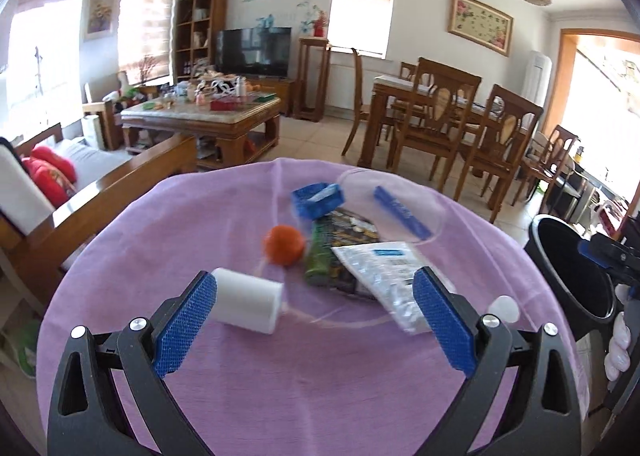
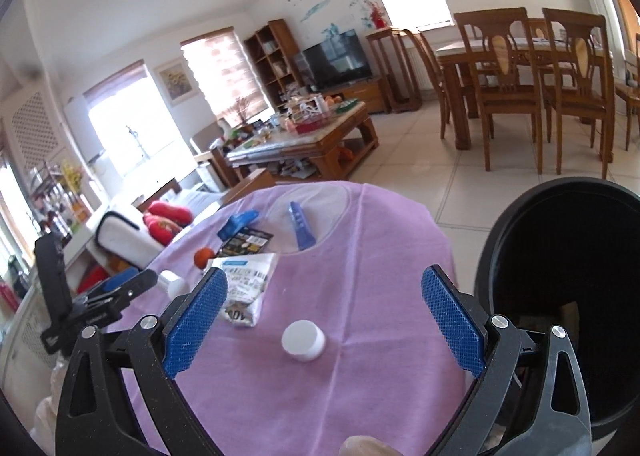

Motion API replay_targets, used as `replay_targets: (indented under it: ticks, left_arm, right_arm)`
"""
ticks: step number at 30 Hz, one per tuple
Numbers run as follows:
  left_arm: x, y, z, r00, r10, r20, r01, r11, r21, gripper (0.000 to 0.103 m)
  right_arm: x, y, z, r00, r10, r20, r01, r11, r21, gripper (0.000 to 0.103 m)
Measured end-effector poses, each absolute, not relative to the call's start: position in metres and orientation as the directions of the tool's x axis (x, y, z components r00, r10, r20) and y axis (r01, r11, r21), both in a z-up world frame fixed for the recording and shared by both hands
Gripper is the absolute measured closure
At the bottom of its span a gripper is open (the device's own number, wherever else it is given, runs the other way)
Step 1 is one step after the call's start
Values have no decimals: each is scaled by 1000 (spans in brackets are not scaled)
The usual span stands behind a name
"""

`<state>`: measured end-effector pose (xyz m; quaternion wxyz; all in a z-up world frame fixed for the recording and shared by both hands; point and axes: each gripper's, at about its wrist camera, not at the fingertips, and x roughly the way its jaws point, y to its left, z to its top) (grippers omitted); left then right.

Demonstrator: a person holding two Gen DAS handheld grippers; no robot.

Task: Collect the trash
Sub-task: 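Grasp the white paper roll with the left tool while the right tool grasps the white parcel bag, then carry the paper roll and parcel bag over the black bin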

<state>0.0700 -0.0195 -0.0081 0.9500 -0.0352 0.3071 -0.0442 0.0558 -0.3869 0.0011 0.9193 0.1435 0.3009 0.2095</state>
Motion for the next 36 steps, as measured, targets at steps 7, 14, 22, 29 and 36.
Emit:
replay_targets:
  ticks: [7,14,22,29,36]
  left_arm:
    - [87,20,-31,745,-54,-665,29,998,-49,5]
    - [97,20,-40,719,-60,-692,46,998,-38,6]
    - [103,31,-51,664,-76,-744,25,997,-79,23]
    - [103,37,-52,648,-132,-750,40,989,-139,52]
    - [100,44,-48,663,-160,-731,34,982,-185,53]
  right_arm:
    - [78,-308,-6,635,519,-572,-383,855,350,5]
    - [101,-243,-25,544,497,-677,-436,856,277,5]
    - [129,-205,-46,499,424,-756,-409,884,226,5]
    - [148,-189,-61,458,383,-802,-387,898,208,5]
    - [152,-182,-63,462,401,-792,-403,889,215,23]
